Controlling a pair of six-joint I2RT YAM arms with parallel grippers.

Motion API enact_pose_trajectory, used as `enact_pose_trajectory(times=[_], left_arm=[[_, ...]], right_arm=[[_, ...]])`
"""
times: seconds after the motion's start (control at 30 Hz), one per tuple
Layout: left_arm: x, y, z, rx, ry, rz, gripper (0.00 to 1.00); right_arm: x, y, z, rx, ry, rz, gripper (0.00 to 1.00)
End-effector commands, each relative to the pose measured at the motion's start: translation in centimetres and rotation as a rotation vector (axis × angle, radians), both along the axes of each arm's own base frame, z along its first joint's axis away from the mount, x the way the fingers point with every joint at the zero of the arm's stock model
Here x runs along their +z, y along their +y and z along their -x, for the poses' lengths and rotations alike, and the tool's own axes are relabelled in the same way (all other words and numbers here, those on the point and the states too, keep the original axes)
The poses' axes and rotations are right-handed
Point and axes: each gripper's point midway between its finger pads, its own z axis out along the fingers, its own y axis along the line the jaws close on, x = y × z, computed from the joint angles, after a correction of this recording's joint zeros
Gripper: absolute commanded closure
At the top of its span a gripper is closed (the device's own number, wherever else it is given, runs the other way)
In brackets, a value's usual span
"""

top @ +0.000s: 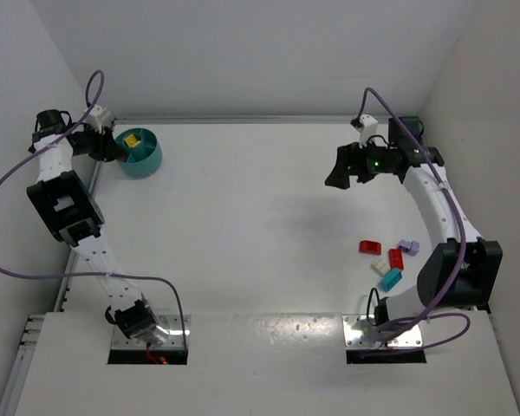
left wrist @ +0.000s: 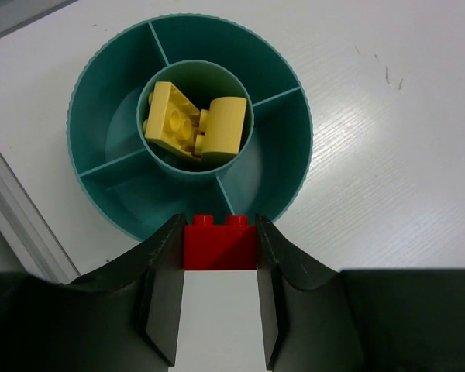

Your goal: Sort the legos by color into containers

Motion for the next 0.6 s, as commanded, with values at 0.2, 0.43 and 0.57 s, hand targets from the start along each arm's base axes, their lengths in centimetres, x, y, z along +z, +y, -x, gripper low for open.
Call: enact_pose_trajectory(times=[0.2, 0.43, 0.57], left_arm=[[2.6, 1.0, -3.2, -0.007, -0.159, 0.019, 0.70], [2.1, 1.2, -3.8, -0.010, -0.178, 0.020, 0.67], [1.8, 1.3, -4.0, -0.010, -0.179, 0.019, 0.62]], right_arm=[[1.0, 1.5, -0.6, 0.044, 0.021, -0.077, 0.00], [1.1, 1.7, -0.8, 0.056, 0.031, -0.092, 0.00], [0.9, 1.7, -0.7, 0.060, 0.044, -0.088, 0.00]])
